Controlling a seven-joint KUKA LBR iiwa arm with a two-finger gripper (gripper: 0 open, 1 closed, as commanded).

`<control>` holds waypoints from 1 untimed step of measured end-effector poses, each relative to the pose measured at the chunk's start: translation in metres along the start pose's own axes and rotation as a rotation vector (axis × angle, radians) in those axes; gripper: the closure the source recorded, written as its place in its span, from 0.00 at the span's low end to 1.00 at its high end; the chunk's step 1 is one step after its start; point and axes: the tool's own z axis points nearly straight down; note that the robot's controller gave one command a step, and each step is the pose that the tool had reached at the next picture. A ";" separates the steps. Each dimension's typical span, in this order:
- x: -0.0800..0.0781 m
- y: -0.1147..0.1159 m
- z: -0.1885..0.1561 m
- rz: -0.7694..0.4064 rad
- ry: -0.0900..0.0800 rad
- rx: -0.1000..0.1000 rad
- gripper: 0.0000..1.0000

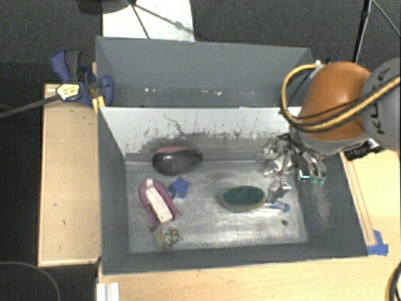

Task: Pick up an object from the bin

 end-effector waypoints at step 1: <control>0.034 0.007 0.085 -0.067 0.001 0.000 0.00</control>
Offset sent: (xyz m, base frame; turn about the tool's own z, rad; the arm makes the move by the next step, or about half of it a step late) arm -0.0318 0.0066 -0.0809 -0.0694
